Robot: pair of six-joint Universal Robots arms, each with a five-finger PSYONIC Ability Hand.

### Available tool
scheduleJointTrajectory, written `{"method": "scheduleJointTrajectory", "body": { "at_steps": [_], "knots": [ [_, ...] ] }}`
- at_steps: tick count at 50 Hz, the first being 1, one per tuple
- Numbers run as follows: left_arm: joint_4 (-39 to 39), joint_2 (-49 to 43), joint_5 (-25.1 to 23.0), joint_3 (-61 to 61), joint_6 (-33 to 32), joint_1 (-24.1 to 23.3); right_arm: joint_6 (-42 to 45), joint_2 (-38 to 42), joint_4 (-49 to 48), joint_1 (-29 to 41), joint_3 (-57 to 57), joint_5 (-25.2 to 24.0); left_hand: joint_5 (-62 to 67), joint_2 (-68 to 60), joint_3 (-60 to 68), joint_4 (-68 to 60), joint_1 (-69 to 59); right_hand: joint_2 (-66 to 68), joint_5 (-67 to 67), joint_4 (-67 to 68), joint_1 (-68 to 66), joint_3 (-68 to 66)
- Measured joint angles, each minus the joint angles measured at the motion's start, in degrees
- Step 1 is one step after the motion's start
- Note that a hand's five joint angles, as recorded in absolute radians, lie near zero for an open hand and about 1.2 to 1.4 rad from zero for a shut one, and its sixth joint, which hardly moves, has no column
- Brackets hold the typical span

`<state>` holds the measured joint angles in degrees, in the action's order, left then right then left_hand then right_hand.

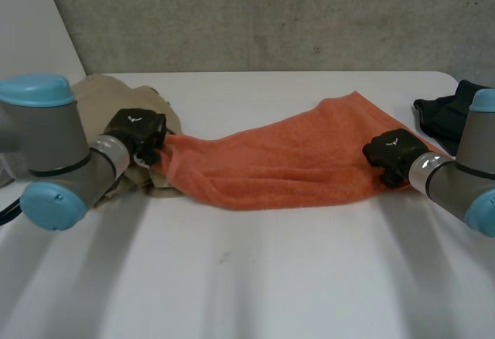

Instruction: Fold the laundry.

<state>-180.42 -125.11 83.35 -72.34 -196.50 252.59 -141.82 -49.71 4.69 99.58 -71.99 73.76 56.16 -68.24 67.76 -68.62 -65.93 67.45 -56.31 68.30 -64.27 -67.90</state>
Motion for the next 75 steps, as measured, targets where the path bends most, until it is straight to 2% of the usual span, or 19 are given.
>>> {"method": "scheduleJointTrajectory", "body": {
  "at_steps": [10, 12, 15, 17, 20, 27, 31, 37, 42, 43, 46, 47, 48, 49, 51, 55, 62, 68, 75],
  "knots": [
    [-2.7, -3.6, 0.1, 11.6, -4.8, -8.7, -0.9, -0.8, -0.5, 0.2, -1.4, -0.2, -0.9, 1.7, -1.5, 1.9, 0.9, 0.0, 0.0, 0.0, 0.0, 0.0],
    [-3.4, -4.8, 0.2, 14.9, -6.8, -10.5, -1.0, -0.7, -0.5, 0.1, -1.4, -0.3, -9.1, 12.0, -10.5, 11.1, 10.4, 0.0, 0.0, 0.0, 0.0, 0.0],
    [-4.0, -6.6, 0.4, 19.3, -10.0, -12.0, -1.1, -0.7, -0.5, -0.1, -1.4, -0.4, -41.3, 43.3, -42.5, 43.8, 46.9, 0.0, 0.0, 0.0, 0.0, 0.0],
    [-3.8, -7.5, 0.8, 21.5, -12.1, -12.1, -1.1, -0.7, -0.5, -0.2, -1.4, -0.4, -51.6, 54.2, -53.6, 54.9, 55.0, 0.0, 0.0, 0.0, 0.0, 0.0],
    [-3.1, -7.6, 1.3, 22.3, -13.7, -11.1, -1.1, -0.6, -0.5, -0.3, -1.4, -0.5, -53.3, 56.5, -55.9, 57.2, 55.2, 0.0, 0.0, 0.0, 0.0, 0.0],
    [-1.9, -4.1, 1.6, 17.3, -14.1, -4.5, -1.1, -0.3, -0.5, -0.3, -1.3, -0.8, -53.3, 56.6, -55.9, 57.2, 55.2, 0.0, 0.0, 0.0, 0.0, 0.0],
    [-1.9, -3.1, -1.4, 13.6, -14.0, 1.0, -1.0, -0.1, -0.5, -0.1, -1.3, -1.0, -53.3, 56.6, -55.9, 57.2, 55.2, 0.0, 0.0, 0.0, 0.0, 0.0],
    [0.9, -7.4, -8.0, 13.3, -16.5, 7.2, -0.9, 0.1, -0.5, 0.3, -1.4, -1.1, -53.3, 56.6, -55.9, 57.2, 55.2, 0.0, 0.0, 0.0, 0.0, 0.0],
    [3.9, -14.5, -10.3, 17.6, -20.8, 9.2, -0.7, 0.2, -0.5, 0.5, -1.5, -1.0, -53.3, 56.6, -55.9, 57.2, 55.2, 0.0, 0.0, 0.0, 0.0, 0.0],
    [4.3, -15.9, -10.3, 18.7, -21.6, 9.4, -0.7, 0.2, -0.5, 0.5, -1.5, -1.0, -53.2, 56.5, -55.8, 57.1, 54.9, 0.0, 0.0, 0.0, 0.0, 0.0],
    [4.9, -19.4, -9.2, 21.7, -23.8, 9.7, -0.5, 0.3, -0.5, 0.3, -1.6, -1.0, -29.3, 29.9, -29.9, 31.5, 25.5, 0.0, 0.0, 0.0, 0.0, 0.0],
    [5.0, -19.8, -8.9, 22.1, -24.0, 9.8, -0.5, 0.3, -0.5, 0.2, -1.6, -1.0, -29.3, 29.9, -29.9, 31.5, 25.5, 0.0, 0.0, 0.0, 0.0, 0.0],
    [4.9, -20.2, -7.9, 22.9, -24.4, 9.9, -0.5, 0.3, -0.5, 0.1, -1.6, -1.0, -13.8, 14.1, -16.0, 15.1, 10.0, 0.0, 0.0, 0.0, 0.0, 0.0],
    [4.9, -20.3, -7.6, 23.1, -24.5, 9.9, -0.4, 0.3, -0.5, 0.1, -1.6, -1.0, -13.8, 14.1, -16.0, 15.1, 10.0, 0.0, 0.0, 0.0, 0.0, 0.0],
    [3.9, -19.1, -5.0, 23.4, -23.9, 10.1, -0.4, 0.3, -0.5, -0.1, -1.7, -1.0, -4.6, 1.7, -4.6, 2.9, 3.4, 0.0, 0.0, 0.0, 0.0, 0.0],
    [-0.6, -13.7, -1.9, 22.0, -20.2, 11.3, -0.3, 0.4, -0.5, -0.3, -1.7, -1.0, -4.5, 0.1, -2.4, 1.9, 3.4, 0.0, 0.0, 0.0, 0.0, 0.0],
    [-13.6, -2.4, 0.7, 22.1, -13.5, 18.6, -0.2, 0.6, -0.5, 0.2, -1.8, -1.0, -1.0, -0.1, -2.1, 1.7, 0.8, 0.0, 0.0, 0.0, 0.0, 0.0],
    [-13.8, -4.6, 0.8, 31.5, -17.9, 24.4, -0.1, 0.5, -0.5, 1.0, -2.0, -0.9, -0.6, -0.6, -1.6, 0.8, 0.8, 0.0, 0.0, 0.0, 0.0, 0.0],
    [-9.2, -11.1, -2.6, 36.1, -21.9, 25.5, -0.1, 0.2, -0.4, 1.6, -2.4, -0.8, -0.3, -0.7, -0.9, 0.4, 0.8, 0.0, 0.0, 0.0, 0.0, 0.0]
  ]
}}
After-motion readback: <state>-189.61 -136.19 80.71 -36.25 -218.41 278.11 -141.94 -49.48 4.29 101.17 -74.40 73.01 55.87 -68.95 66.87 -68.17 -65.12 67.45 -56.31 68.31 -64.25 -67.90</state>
